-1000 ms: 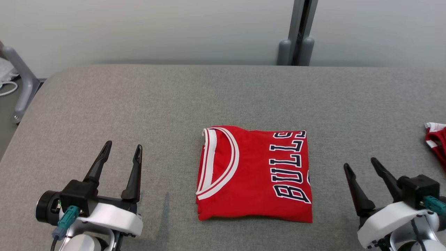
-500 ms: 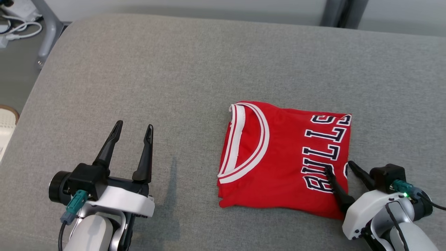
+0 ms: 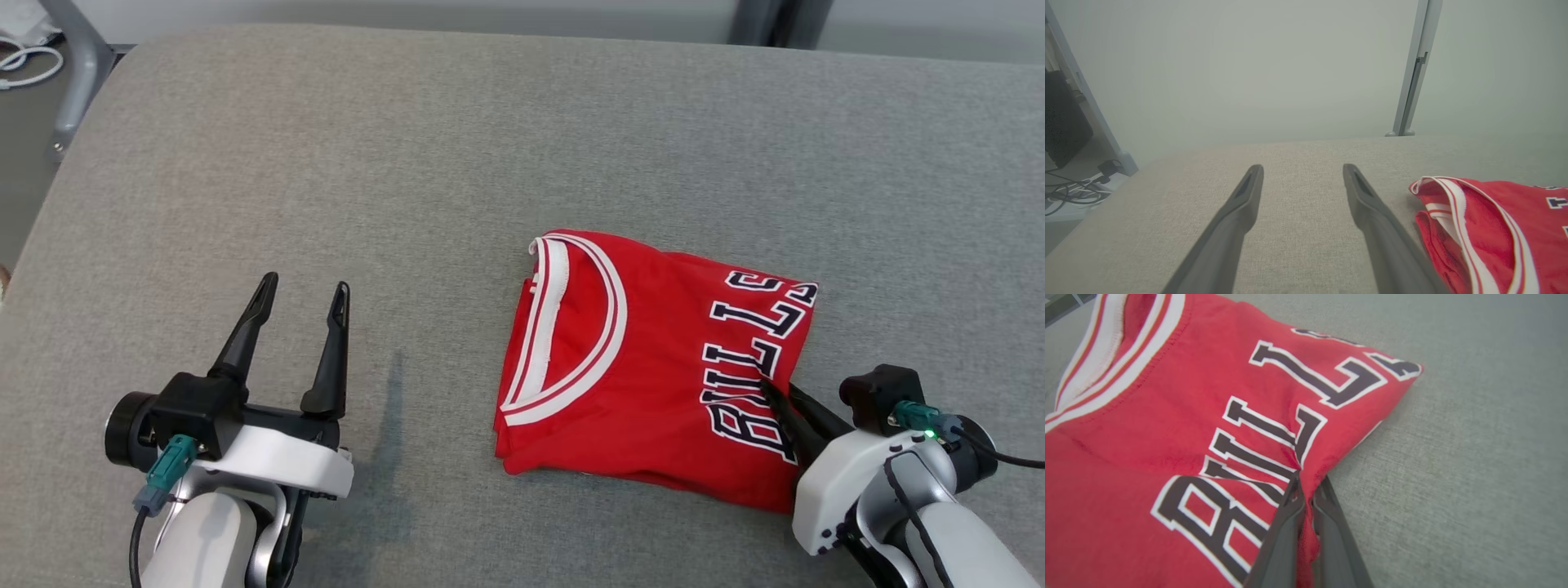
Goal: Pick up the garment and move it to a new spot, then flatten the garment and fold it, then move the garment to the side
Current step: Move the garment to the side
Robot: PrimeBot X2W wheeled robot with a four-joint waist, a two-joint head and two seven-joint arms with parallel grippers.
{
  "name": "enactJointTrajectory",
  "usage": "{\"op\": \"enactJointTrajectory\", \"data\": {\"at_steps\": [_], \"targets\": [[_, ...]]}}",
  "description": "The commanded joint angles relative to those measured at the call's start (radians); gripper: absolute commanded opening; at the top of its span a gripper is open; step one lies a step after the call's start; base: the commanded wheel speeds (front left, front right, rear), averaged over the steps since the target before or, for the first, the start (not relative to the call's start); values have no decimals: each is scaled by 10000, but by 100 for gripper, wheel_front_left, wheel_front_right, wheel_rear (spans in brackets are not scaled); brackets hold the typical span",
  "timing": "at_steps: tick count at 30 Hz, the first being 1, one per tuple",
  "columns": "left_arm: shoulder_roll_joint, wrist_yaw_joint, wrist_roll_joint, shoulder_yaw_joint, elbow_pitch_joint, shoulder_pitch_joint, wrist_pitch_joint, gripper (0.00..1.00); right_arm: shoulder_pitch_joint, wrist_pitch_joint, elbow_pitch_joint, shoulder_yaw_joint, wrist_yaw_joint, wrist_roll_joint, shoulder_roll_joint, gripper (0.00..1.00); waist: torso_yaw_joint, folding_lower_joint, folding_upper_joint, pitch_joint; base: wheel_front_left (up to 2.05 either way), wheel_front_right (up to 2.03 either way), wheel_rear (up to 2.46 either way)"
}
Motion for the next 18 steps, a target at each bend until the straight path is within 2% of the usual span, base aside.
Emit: {"op": "enactJointTrajectory", "data": {"at_steps": [1, 12, 18], "targets": [[80, -28, 52, 55, -18, 21, -38, 100, 224, 128, -47, 17, -14, -114, -319, 0, -283, 0, 0, -57, 0, 0, 0], [520, 3, 241, 117, -768, -82, 104, 100, -43, 853, -2375, 382, -11, -481, -2425, 0, -2503, 0, 0, 286, 0, 0, 0], [801, -60, 442, -46, -1231, -423, 468, 100, -1010, 657, -2718, 335, -11, -300, -3355, 0, -3468, 0, 0, 929, 0, 0, 0]]}}
